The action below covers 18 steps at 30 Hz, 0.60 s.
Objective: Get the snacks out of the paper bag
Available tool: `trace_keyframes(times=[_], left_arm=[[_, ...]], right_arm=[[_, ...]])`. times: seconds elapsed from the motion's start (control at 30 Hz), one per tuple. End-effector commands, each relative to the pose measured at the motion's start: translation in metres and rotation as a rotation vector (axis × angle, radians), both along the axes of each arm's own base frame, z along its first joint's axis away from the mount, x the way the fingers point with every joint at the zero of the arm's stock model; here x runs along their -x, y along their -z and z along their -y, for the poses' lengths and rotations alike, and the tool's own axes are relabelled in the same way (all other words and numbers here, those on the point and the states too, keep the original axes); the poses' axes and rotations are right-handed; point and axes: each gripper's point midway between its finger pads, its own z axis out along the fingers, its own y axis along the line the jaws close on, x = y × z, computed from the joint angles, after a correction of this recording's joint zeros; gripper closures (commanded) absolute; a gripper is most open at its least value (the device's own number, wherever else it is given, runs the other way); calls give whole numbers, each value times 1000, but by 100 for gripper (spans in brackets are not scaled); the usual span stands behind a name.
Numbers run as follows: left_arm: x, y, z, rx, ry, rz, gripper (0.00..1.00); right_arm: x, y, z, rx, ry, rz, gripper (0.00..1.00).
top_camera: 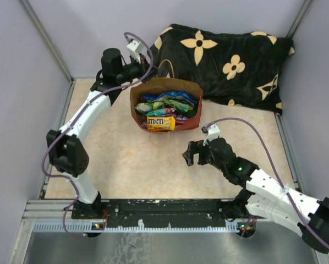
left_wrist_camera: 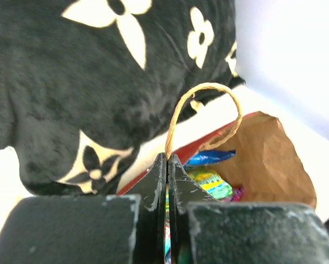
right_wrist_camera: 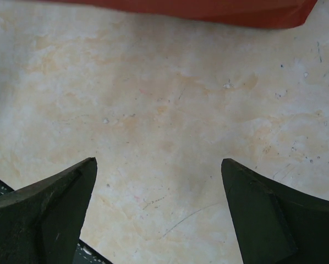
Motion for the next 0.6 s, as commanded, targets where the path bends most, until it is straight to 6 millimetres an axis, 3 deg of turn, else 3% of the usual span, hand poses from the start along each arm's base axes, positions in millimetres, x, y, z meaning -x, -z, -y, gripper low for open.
trace_keyframes(times=[0.0, 0.13, 0.23, 0.4, 0.57], left_arm=[[55, -39, 8, -62, -13, 235, 100], [93, -21, 18, -106, -25, 244, 100], [119, 1, 17, -87, -21, 217, 100], [155, 27, 21, -72, 17, 160, 100], [173, 43, 24, -67, 27, 119, 100]], right_arm=[[-4, -42, -4, -119, 35, 81, 4], [4, -15, 5, -103, 63, 28, 4], [11, -7, 7, -126, 67, 2, 3], [19, -30, 8, -212, 39, 56, 2], [20, -44, 21, -206, 68, 92, 2]])
